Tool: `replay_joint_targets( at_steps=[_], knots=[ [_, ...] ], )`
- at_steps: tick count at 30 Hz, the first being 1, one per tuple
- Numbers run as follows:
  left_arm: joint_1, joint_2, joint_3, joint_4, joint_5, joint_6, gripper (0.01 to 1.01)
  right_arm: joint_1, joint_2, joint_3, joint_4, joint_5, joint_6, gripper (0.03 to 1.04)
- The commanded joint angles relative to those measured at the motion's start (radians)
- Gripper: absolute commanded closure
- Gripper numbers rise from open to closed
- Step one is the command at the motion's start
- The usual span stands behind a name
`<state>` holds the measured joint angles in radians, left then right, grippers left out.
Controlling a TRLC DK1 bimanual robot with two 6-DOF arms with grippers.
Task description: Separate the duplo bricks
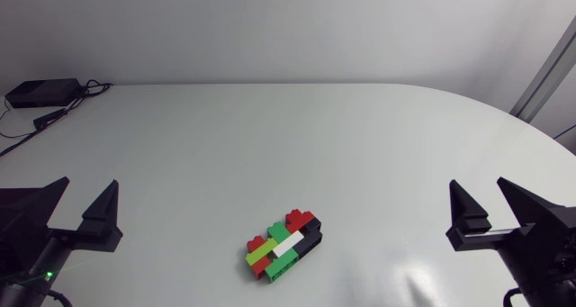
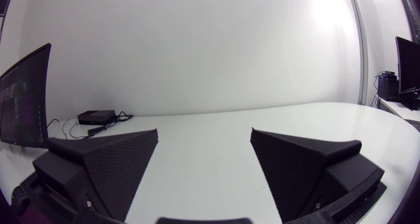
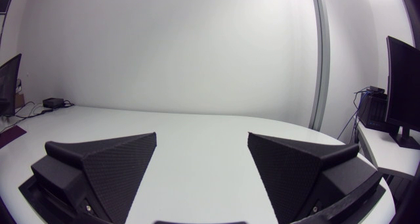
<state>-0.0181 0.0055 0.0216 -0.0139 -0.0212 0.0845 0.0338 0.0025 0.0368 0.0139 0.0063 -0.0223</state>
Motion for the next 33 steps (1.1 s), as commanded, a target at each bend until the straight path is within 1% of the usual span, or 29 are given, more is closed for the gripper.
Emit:
replay_joint_targets(
  at_steps=[1,17,22,26,27,29,31,33],
  knots=[
    [-0.002,-0.016,-0.020,0.003,0.007,-0.019,0.043,0.005,-0.007,-0.038,-0.015,0.000,-0.002,0.06],
    [-0.005,-0.016,-0.020,0.003,0.007,-0.019,0.043,0.005,-0.007,-0.038,-0.015,0.000,-0.002,0.06],
    [-0.039,-0.016,-0.020,0.002,0.007,-0.023,0.043,0.012,-0.007,-0.038,-0.019,-0.011,-0.002,0.06],
    [-0.046,-0.019,-0.017,0.006,0.004,-0.026,0.043,0.021,-0.010,-0.038,-0.019,-0.012,-0.004,0.06],
    [-0.049,-0.019,-0.008,0.005,0.001,-0.023,0.043,0.032,-0.010,-0.037,-0.015,-0.014,-0.005,0.06],
    [-0.046,-0.018,0.054,-0.061,-0.010,-0.023,0.044,0.041,-0.010,-0.020,-0.020,-0.014,-0.005,0.06],
    [-0.043,-0.016,0.117,-0.112,-0.010,-0.023,0.051,0.046,-0.009,0.038,-0.066,-0.015,-0.004,0.06],
    [-0.037,-0.002,0.172,-0.143,-0.011,-0.017,0.074,0.055,-0.004,0.083,-0.083,-0.014,-0.004,0.06]
  ],
)
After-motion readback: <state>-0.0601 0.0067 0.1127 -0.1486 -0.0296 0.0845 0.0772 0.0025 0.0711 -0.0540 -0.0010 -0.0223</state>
